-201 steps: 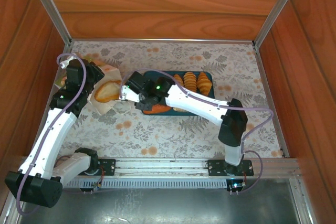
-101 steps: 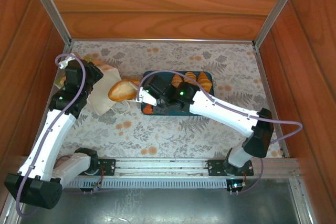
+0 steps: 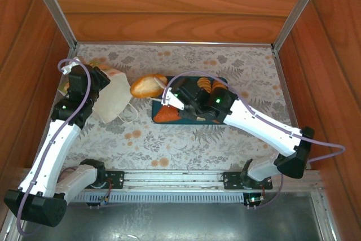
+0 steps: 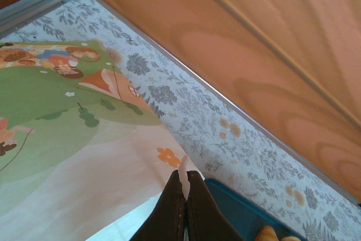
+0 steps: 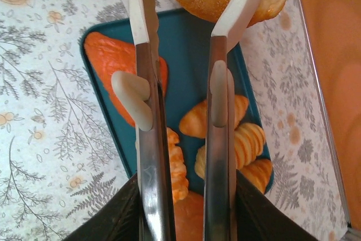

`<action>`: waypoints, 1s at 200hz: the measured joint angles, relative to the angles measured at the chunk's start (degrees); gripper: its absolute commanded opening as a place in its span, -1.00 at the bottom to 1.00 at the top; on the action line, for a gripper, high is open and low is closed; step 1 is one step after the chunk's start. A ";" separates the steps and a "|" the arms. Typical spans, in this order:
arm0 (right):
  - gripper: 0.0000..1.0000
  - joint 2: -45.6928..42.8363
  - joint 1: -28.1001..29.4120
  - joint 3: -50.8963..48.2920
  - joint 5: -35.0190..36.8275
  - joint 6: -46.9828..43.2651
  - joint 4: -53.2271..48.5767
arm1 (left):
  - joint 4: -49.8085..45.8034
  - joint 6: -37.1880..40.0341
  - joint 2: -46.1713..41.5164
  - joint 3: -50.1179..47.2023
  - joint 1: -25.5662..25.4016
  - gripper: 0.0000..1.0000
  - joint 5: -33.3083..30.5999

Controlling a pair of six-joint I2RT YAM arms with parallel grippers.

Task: Take the fake bread out of the paper bag

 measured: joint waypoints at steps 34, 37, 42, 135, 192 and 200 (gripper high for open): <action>-0.26 -1.20 -4.15 0.02 -0.74 1.36 -1.95 | 0.00 0.00 -0.63 0.00 0.00 -1.00 0.13; -0.26 -1.20 -4.44 0.02 -0.85 1.46 -2.12 | 0.00 0.00 -0.63 0.00 0.00 -1.00 0.15; -0.26 -1.20 -5.01 0.02 -1.07 1.57 -2.58 | 0.00 0.00 -0.66 0.00 0.00 -1.00 0.15; -0.23 11.52 -13.53 8.31 -8.70 0.50 -12.81 | -0.02 0.00 -1.84 -0.44 0.00 -1.00 0.15; -0.21 20.94 -16.79 15.21 -13.09 -1.88 -13.84 | -0.02 0.04 -1.84 -0.46 0.00 -1.00 0.15; -0.20 22.01 -17.14 16.02 -13.42 -2.14 -14.08 | -0.02 0.04 -1.84 -0.46 0.00 -1.00 0.15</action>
